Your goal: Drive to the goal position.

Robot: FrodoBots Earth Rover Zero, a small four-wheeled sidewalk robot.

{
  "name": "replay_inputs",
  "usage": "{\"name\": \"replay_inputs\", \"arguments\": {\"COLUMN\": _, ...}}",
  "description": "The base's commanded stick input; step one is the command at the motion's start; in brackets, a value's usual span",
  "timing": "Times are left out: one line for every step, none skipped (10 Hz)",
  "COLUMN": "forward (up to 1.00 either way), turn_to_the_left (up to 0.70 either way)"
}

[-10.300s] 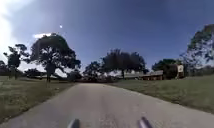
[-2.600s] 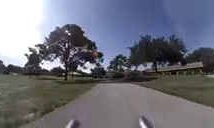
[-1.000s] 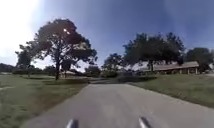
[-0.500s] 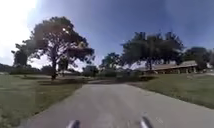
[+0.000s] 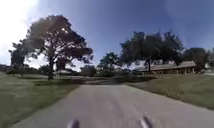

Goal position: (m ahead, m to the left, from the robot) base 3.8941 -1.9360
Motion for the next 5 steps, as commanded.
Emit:
{"name": "replay_inputs", "arguments": {"forward": 0.7, "turn_to_the_left": 0.0}}
{"name": "replay_inputs", "arguments": {"forward": 0.7, "turn_to_the_left": 0.0}}
{"name": "replay_inputs", "arguments": {"forward": 0.7, "turn_to_the_left": 0.0}}
{"name": "replay_inputs", "arguments": {"forward": 0.7, "turn_to_the_left": 0.0}}
{"name": "replay_inputs", "arguments": {"forward": 0.7, "turn_to_the_left": 0.0}}
